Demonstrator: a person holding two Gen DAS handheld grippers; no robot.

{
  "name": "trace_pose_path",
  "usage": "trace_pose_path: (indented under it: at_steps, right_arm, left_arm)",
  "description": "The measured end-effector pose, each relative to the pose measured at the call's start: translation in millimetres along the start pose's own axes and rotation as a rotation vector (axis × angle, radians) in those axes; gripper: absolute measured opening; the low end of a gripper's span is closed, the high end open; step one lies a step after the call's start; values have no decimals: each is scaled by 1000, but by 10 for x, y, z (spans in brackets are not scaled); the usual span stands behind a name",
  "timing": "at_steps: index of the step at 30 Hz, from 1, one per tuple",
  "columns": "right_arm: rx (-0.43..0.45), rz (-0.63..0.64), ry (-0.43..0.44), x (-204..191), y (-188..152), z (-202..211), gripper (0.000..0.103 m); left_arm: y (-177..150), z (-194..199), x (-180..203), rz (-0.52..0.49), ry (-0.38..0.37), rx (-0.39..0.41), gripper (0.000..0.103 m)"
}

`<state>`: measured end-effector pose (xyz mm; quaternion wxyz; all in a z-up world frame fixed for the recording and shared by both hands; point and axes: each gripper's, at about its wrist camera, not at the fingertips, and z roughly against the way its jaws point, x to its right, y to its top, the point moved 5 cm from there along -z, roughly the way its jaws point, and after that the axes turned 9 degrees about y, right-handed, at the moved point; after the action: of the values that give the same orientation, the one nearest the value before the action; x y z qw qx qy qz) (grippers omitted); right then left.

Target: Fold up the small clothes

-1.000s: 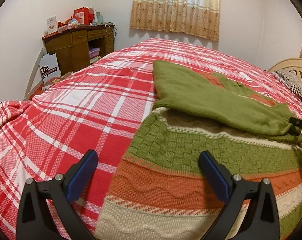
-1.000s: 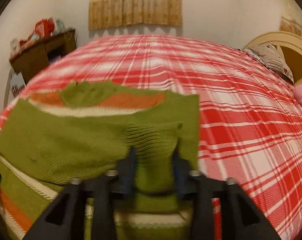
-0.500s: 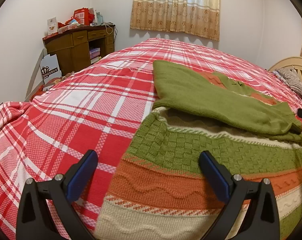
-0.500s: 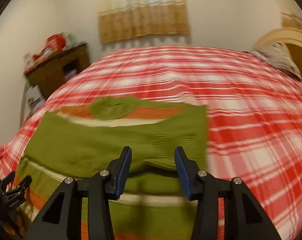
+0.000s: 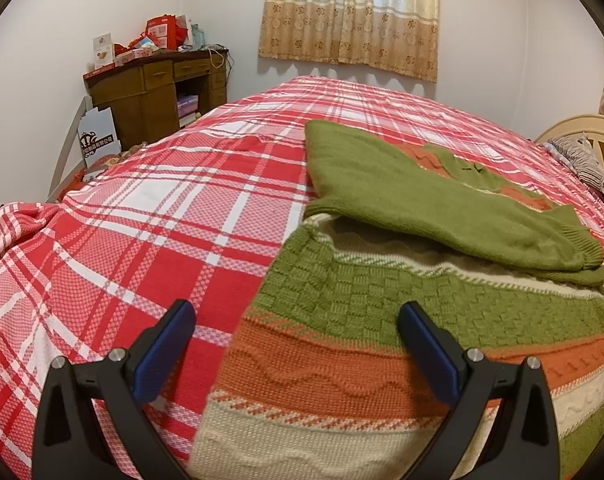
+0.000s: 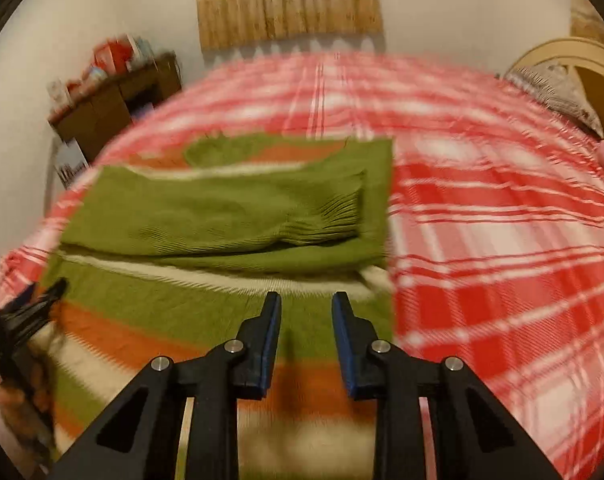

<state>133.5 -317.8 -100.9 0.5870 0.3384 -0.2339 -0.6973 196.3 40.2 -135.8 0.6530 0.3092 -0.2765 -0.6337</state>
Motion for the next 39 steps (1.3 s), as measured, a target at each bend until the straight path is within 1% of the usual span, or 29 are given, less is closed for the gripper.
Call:
trace_pose_path:
  at_steps: [2, 3, 5, 6, 8, 10, 13, 14, 17, 20, 22, 24, 26, 27, 29, 31, 33, 34, 37, 39]
  right_arm:
    - [77, -8, 14, 18, -117, 377, 27]
    - [91, -9, 19, 28, -152, 487, 28]
    - [94, -10, 28, 53, -296, 699, 34]
    - [80, -14, 32, 75, -376, 753, 42]
    - [46, -22, 47, 100, -564, 854, 48]
    - [15, -26, 60, 115, -735, 922, 49]
    - [-36, -24, 88, 119, -1032, 990, 49]
    - [-61, -32, 112, 129, -1156, 987, 49]
    - [-104, -32, 140, 107, -1416, 983, 49]
    - [-113, -25, 155, 60, -1588, 1028, 49]
    - [-126, -32, 165, 48, -1692, 1042, 49]
    - [-149, -49, 189, 38, -1788, 1036, 49]
    - [-176, -64, 215, 2, -1901, 1012, 49]
    - [-193, -64, 227, -34, -1975, 989, 49]
    - [-221, -58, 235, -88, -2062, 935, 49]
    - [-245, -71, 274, -148, -2105, 879, 49]
    - [-259, -85, 332, -222, -2131, 866, 47]
    - [-265, -79, 340, -259, -2142, 861, 46]
    - [-270, -77, 315, -274, -2145, 806, 46]
    - [-270, -128, 336, -235, -2162, 746, 46]
  left_arm:
    - [1, -1, 7, -3, -1, -4, 103]
    - [1, 0, 13, -6, -1, -7, 103]
    - [0, 9, 13, -14, -4, -17, 103]
    - [-2, 19, 13, -24, -7, -26, 103]
    - [-33, 80, 0, -55, -21, -41, 103]
    - [-124, 199, -55, -88, -53, -52, 103]
    - [-317, 437, -228, -101, -105, -72, 103]
    - [-379, 524, -282, -112, -121, -77, 103]
    - [-572, 809, -470, -139, -146, -65, 103]
    - [-733, 1057, -578, -160, -185, -49, 103]
    - [-835, 1160, -602, -168, -223, -59, 103]
    - [-967, 1214, -588, -193, -240, -88, 100]
    - [-1086, 1242, -592, -225, -226, -106, 94]
    - [-1130, 1249, -594, -235, -224, -114, 92]
    - [-1228, 1276, -632, -239, -224, -131, 85]
    - [-1309, 1283, -694, -218, -238, -159, 82]
    - [-1344, 1256, -679, -209, -261, -200, 72]
    - [-1350, 1257, -656, -214, -275, -211, 64]
    - [-1407, 1291, -630, -238, -288, -209, 64]
    - [-1467, 1232, -639, -224, -295, -235, 64]
